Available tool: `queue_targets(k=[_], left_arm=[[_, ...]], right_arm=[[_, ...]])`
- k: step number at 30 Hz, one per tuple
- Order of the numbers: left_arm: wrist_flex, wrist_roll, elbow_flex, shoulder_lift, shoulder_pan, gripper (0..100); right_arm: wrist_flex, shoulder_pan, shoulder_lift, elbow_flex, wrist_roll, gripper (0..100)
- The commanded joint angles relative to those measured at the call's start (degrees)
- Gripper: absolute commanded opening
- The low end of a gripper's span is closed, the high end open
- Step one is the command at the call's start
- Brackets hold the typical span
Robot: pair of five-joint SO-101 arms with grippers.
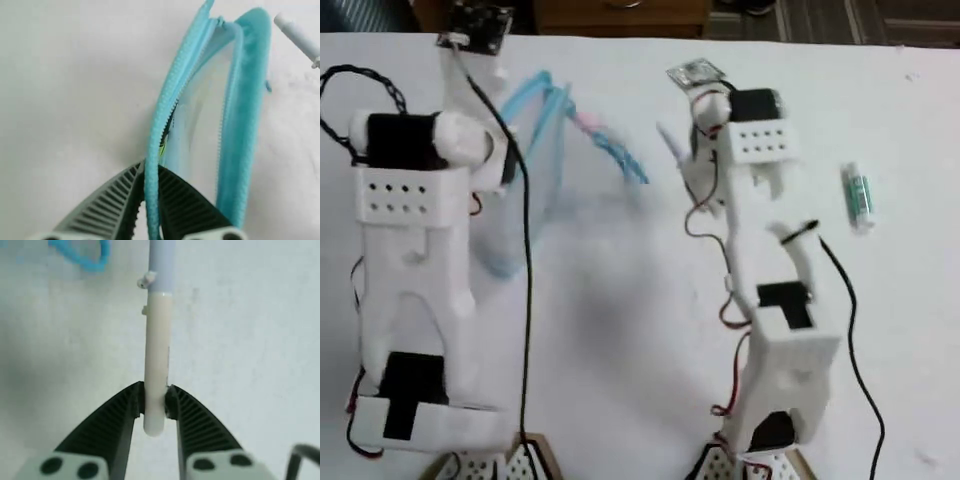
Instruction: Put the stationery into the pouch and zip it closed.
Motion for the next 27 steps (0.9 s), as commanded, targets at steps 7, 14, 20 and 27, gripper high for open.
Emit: queue_targets(k=[7, 14, 20, 27], left_arm=[[0.4, -7.7, 14.0, -11.8, 10.4, 2], [0.3, -10.2, 28.0, -20.3, 10.2, 2], [0.3, -10.3, 26.4, -21.2, 6.5, 2], [0.2, -10.3, 23.8, -21.0, 5.2, 2]], right_arm=[[1.2, 2.4, -16.8, 23.4, 1.1, 1.9], [1.2, 3.0, -12.9, 34.1, 0.7, 8.3], [1.2, 2.4, -9.6, 35.4, 1.1, 17.6], [1.2, 1.9, -9.5, 25.8, 0.7, 17.7]])
